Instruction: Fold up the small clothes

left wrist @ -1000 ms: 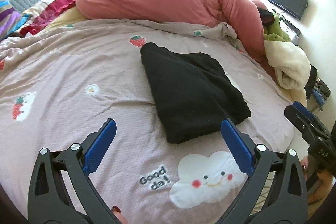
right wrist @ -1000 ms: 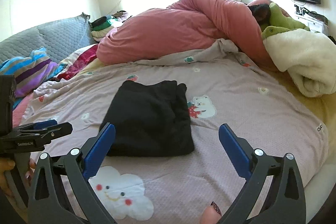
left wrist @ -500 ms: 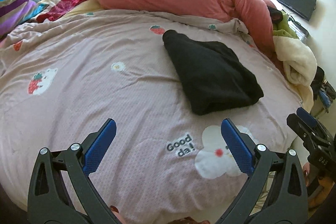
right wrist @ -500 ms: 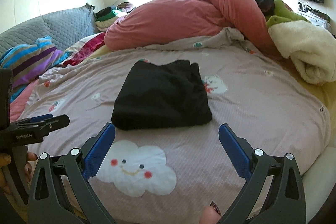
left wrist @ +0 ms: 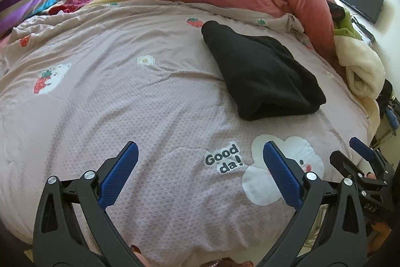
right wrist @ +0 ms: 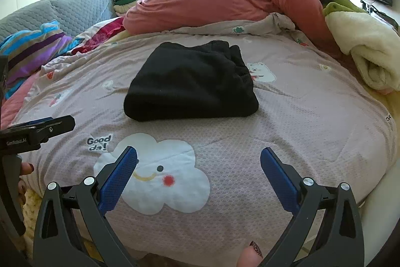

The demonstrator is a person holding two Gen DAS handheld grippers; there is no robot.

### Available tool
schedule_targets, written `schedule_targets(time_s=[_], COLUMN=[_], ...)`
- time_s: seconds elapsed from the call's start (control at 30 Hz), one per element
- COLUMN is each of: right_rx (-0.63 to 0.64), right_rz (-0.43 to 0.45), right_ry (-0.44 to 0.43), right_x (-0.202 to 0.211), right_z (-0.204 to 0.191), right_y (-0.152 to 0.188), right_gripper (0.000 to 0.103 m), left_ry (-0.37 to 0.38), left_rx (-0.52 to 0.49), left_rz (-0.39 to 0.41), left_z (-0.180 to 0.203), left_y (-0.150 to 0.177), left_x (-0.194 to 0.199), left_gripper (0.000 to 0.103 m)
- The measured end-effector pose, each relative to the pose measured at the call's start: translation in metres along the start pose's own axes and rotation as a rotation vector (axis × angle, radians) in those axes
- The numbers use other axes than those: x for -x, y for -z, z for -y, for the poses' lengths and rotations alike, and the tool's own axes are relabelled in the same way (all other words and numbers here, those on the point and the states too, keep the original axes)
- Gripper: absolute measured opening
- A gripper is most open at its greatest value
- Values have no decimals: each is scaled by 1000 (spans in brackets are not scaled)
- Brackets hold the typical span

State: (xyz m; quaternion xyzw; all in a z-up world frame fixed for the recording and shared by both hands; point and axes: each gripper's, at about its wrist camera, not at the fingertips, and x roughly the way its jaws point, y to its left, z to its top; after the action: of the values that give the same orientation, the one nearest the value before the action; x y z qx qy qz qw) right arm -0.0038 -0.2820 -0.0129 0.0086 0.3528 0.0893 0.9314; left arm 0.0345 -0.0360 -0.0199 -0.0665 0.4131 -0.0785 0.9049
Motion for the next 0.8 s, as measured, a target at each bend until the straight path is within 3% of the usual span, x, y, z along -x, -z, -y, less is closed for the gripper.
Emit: schedule_targets(time_s=[0.8], right_rx=[0], right_rz=[-1], right_ry=[8], right_x=[-5], right_z=[1], right_y=[-3], right_gripper=[98], left_ry=[-19], left_rx=[-2], left_rz=[-18], left_z=[2], left_y=[2], left_x=[-5], left_gripper=[94])
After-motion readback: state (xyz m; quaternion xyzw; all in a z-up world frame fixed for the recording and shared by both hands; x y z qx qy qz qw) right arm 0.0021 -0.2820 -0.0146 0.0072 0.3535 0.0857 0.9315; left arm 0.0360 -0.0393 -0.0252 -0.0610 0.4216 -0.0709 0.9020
